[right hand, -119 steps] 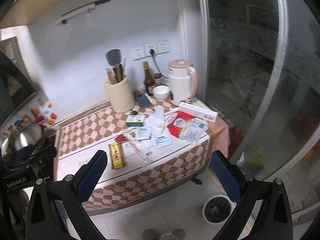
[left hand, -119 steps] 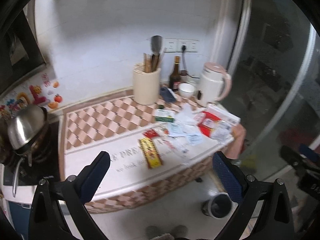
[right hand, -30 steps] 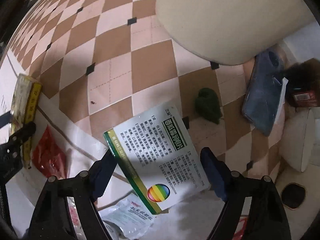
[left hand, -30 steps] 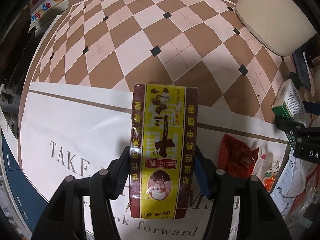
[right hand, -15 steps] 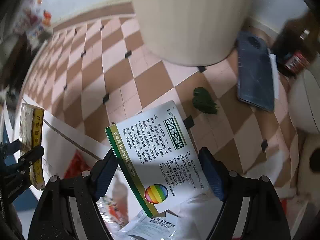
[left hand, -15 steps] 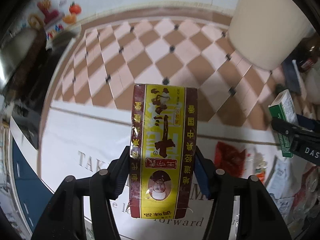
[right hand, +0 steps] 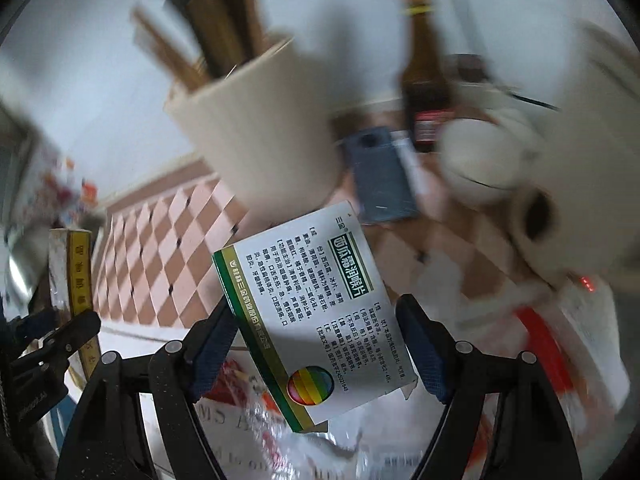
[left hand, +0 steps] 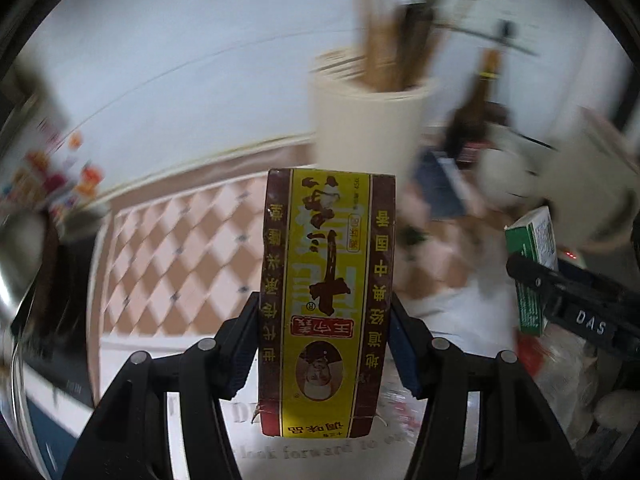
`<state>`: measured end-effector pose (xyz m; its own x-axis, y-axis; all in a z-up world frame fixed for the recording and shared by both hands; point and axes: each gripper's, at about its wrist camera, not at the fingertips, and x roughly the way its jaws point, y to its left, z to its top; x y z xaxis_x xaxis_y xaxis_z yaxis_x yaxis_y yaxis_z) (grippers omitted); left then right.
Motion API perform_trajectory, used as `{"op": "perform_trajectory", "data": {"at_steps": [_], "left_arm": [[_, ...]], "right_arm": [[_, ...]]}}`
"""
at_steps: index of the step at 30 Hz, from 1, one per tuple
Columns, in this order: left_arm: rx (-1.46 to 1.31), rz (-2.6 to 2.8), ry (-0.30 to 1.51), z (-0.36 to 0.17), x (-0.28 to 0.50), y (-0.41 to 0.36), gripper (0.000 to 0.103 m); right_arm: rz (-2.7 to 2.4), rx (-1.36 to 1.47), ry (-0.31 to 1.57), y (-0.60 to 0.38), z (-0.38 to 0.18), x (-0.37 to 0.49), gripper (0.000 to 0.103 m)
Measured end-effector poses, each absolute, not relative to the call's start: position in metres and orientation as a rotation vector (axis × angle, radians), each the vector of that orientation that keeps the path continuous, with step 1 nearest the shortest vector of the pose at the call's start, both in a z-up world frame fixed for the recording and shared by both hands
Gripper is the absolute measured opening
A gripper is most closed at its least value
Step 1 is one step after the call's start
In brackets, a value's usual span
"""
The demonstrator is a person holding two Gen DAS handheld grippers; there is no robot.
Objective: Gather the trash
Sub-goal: 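Carry both items to the white bin and open both tools to drop them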
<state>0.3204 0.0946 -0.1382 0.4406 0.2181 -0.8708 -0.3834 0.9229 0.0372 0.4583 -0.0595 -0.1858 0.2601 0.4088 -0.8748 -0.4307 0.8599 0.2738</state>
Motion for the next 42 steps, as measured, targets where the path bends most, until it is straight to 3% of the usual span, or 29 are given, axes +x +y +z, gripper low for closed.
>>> {"op": "perform_trajectory", "data": {"at_steps": [7, 15, 22, 29, 36, 38, 39, 40, 42], "left_arm": [[-0.023, -0.035, 1.067, -0.142, 0.321, -0.022, 0.055], [0.212, -0.506, 1.210, -0.229, 0.284, -0.249, 0.055], [0.423, -0.709, 1.382, -0.399, 0.239, -0.403, 0.055], [0.535, -0.765, 1.554, -0.583, 0.212, -0.470, 0.055], [0.510, -0.839, 1.683, -0.667, 0.202, -0.513, 0.056], [0.504, -0.857, 1.686, -0.667, 0.198, -0.519, 0.063], [0.505, -0.860, 1.677, -0.667, 0.197, -0.518, 0.085], [0.509, -0.860, 1.663, -0.666, 0.197, -0.519, 0.103], [0.536, -0.837, 1.625, -0.659, 0.201, -0.518, 0.103]], "right_arm": [[0.220, 0.228, 1.094, -0.196, -0.155, 0.365, 0.080], [-0.277, 0.463, 1.129, -0.396, -0.203, 0.190, 0.080], [-0.565, 0.654, 1.232, -0.522, -0.338, 0.049, 0.080], [-0.653, 0.818, 1.303, -0.581, -0.499, -0.034, 0.079], [-0.645, 0.919, 1.321, -0.590, -0.607, -0.034, 0.079], [-0.622, 0.946, 1.321, -0.593, -0.627, -0.039, 0.080], [-0.622, 0.954, 1.314, -0.592, -0.632, -0.039, 0.082], [-0.621, 0.957, 1.317, -0.592, -0.637, -0.043, 0.093], [-0.641, 0.951, 1.316, -0.596, -0.641, -0.048, 0.103]]}}
